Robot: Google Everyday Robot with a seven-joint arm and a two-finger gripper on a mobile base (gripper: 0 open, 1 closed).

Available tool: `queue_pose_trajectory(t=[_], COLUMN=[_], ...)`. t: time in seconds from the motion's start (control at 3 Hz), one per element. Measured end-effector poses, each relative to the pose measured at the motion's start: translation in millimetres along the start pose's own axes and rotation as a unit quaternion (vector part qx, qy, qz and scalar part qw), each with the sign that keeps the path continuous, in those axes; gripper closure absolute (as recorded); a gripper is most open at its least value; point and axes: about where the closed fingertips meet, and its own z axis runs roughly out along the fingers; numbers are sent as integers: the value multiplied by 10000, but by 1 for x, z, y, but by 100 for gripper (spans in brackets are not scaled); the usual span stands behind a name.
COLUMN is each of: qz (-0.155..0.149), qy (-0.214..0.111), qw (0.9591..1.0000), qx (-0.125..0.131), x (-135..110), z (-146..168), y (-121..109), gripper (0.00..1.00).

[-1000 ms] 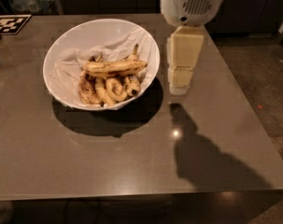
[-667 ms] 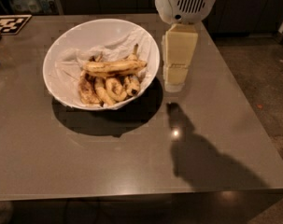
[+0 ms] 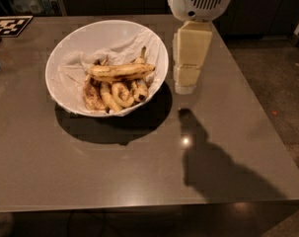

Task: Pick banana from white bowl

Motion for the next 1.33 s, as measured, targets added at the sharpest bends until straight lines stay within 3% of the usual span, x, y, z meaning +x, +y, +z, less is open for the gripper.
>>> queue_pose_trajectory(t=[0.67, 1.0, 1.33], qz=[-431, -454, -465], qy=[-50, -119, -205], qw=[9971, 9955, 9938], qx=[-624, -828, -991], x=[-67, -81, -91], z=[64, 87, 103], y=[-35, -44, -51], gripper=[0, 0, 11])
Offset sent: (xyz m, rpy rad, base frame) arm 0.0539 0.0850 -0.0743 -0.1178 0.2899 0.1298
